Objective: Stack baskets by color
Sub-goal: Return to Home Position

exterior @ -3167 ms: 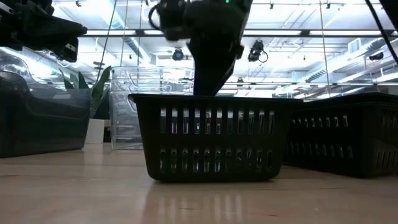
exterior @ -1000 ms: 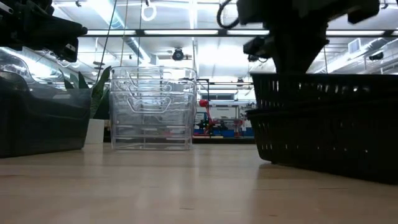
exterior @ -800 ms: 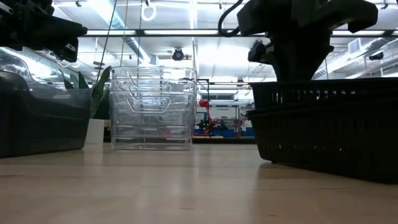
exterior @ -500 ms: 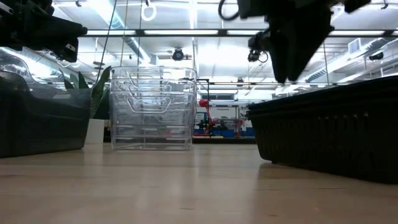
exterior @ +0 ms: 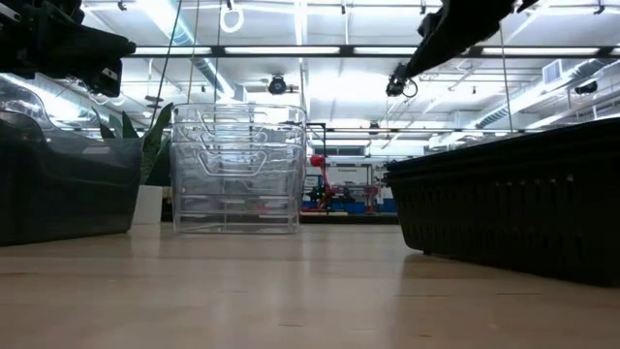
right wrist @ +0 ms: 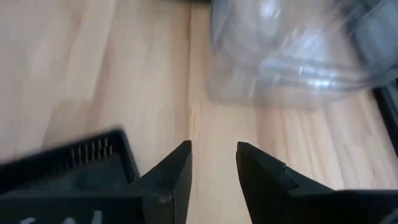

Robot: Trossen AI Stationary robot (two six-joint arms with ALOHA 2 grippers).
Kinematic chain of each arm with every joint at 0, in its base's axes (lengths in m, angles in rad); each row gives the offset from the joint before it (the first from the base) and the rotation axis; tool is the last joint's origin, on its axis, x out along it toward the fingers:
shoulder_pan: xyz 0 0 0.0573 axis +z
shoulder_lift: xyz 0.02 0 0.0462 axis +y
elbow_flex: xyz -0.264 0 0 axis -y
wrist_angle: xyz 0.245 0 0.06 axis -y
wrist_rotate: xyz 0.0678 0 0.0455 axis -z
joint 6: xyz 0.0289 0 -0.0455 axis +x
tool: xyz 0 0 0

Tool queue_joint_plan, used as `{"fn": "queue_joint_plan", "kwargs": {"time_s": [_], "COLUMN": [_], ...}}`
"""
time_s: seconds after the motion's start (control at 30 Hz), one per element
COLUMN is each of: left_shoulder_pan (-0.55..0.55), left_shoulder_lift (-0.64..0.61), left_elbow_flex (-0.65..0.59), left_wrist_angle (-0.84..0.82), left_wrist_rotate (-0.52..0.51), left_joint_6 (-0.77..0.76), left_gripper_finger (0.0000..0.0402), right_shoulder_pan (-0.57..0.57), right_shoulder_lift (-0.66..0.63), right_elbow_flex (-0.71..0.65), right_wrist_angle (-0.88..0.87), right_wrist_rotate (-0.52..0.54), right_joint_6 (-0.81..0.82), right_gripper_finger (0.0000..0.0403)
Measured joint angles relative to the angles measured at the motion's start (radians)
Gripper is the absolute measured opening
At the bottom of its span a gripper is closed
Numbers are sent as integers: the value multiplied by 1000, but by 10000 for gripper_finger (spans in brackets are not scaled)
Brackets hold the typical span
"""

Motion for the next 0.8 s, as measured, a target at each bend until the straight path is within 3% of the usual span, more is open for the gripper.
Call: {"fn": "queue_joint_plan", "kwargs": {"time_s": [0.23, 0.43, 0.8], "left_shoulder_pan": [0, 0, 0], "left_shoulder_lift": [0, 0, 0], "left_elbow_flex": [0, 0, 0], "left_wrist_angle": [0, 0, 0], "left_wrist_rotate": [0, 0, 0], "left_joint_6": [0, 0, 0], "left_gripper_finger": [35, 32, 29], "right_shoulder_pan": [-4, -4, -4], "right_shoulder_lift": [-270, -479, -747], "right_elbow_flex": [-347, -601, -782], "right_wrist_angle": [425, 674, 774], "right_wrist_rotate": [20, 46, 101], "right_joint_6": [6, 101, 99], "right_gripper_finger": [129, 119, 116]}}
